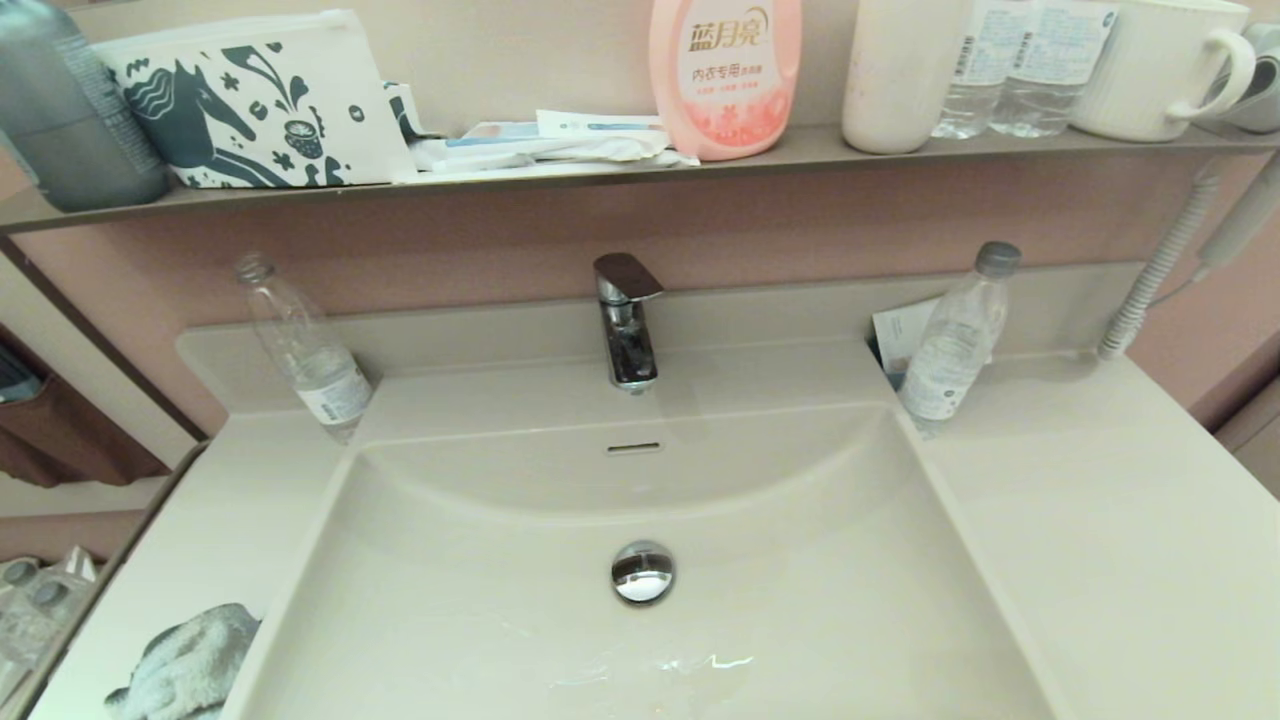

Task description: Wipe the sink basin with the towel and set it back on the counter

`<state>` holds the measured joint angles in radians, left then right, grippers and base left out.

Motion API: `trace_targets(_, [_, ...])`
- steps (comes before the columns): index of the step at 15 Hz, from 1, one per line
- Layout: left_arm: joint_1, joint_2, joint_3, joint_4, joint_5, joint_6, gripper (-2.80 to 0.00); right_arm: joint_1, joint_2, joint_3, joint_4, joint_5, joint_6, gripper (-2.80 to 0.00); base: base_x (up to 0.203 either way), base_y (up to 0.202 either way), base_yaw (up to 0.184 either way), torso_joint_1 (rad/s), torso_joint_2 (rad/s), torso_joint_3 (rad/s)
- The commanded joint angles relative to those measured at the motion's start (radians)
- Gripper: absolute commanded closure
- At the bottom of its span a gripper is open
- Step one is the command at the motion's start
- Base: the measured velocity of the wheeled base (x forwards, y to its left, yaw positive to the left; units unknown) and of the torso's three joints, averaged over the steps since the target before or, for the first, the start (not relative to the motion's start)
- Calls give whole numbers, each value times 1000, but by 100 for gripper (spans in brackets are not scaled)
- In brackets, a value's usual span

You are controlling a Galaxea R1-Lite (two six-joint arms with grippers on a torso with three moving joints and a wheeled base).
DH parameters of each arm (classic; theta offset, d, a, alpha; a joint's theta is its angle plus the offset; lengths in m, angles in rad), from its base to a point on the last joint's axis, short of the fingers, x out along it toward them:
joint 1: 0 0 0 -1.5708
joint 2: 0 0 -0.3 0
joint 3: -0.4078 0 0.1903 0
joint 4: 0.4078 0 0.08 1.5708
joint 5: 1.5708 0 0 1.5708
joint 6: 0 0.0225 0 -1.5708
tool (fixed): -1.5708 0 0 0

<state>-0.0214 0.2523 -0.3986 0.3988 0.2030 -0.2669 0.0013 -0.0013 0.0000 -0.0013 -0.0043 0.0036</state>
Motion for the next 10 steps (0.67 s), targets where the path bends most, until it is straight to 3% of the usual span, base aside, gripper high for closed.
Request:
trace_targets(1, [11, -58, 37, -15, 4, 12, 0, 0, 1, 0, 0, 0, -1, 0, 0, 0, 0, 0, 0, 0])
trace_targets(7, [20, -129, 77, -24, -2, 42, 0, 0, 1, 0, 0, 0, -1, 0, 0, 0, 0, 0, 0, 0])
trace_targets(10, [20, -157, 128, -108, -4, 60, 0, 0, 1, 0, 0, 0, -1, 0, 0, 0, 0, 0, 0, 0])
